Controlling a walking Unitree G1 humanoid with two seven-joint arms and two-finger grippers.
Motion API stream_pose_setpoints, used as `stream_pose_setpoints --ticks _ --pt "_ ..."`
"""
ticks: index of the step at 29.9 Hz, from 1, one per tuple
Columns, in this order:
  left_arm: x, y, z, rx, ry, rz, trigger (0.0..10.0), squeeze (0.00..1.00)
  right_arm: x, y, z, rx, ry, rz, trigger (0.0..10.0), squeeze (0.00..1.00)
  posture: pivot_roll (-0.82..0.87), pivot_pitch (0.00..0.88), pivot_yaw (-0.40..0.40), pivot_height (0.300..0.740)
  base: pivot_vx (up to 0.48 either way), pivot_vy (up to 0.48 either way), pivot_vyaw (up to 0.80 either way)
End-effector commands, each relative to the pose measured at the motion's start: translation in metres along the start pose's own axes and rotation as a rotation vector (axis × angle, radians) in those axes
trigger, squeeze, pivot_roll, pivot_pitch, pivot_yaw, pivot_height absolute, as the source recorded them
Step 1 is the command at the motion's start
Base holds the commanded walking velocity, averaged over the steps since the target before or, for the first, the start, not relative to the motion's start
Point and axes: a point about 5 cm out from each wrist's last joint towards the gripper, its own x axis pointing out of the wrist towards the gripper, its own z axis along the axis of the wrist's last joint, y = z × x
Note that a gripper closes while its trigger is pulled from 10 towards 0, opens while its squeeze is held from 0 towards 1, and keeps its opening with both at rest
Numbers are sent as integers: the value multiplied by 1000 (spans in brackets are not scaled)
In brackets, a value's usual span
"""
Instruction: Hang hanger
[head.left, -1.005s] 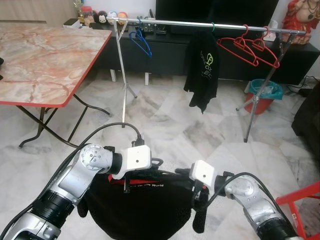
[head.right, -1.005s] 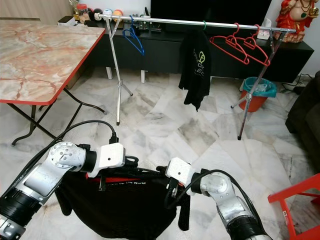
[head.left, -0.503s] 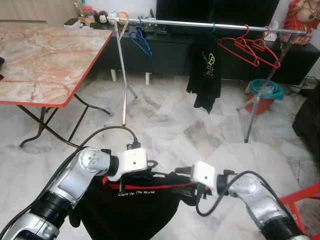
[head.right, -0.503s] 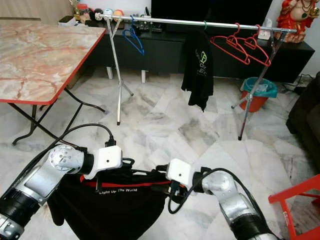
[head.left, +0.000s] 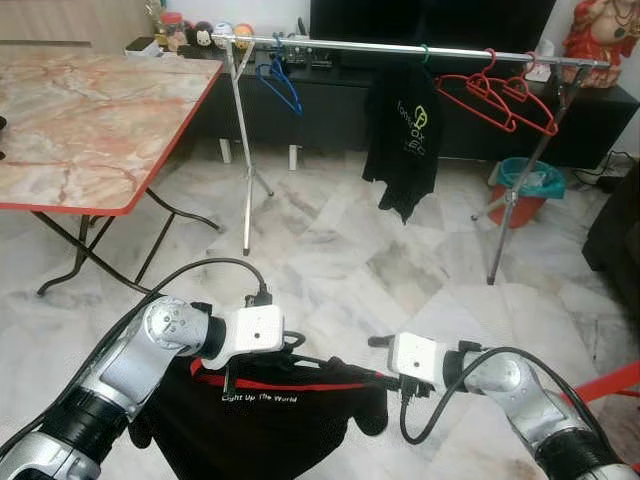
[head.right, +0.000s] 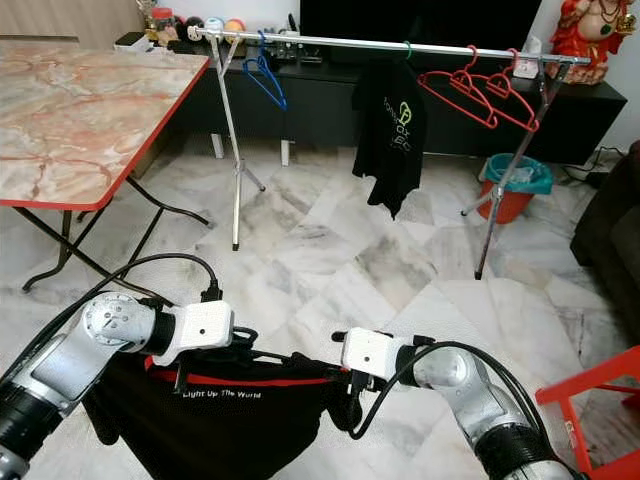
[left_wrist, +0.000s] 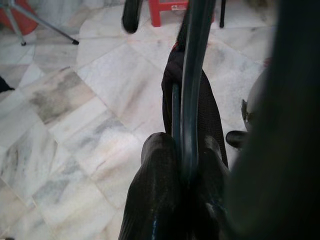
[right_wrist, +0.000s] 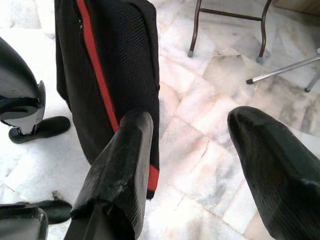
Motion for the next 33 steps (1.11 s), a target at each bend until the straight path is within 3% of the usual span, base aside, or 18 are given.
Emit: stream_pose_setpoints --ticks 1,2,8,16,33 --pt "-2 0 10 37 -36 -15 4667 0 0 1 -2 15 -5 1 10000 0 33 16 -34 740 0 0 0" --pt "-2 0 12 38 -45 -15 10000 0 1 3 -2 27 -8 16 10000 0 33 16 -34 740 0 0 0" --pt "0 1 18 48 -67 -20 10000 0 -1 25 -11 162 -7 182 10000 0 31 10 -35 740 0 0 0" --pt "1 2 19 45 -70 -20 10000 0 -6 37 -19 203 23 283 10000 0 26 15 -34 740 0 0 0" --pt "2 6 19 58 -60 17 10000 0 -2 19 -23 95 99 109 10000 0 31 27 -36 740 0 0 0"
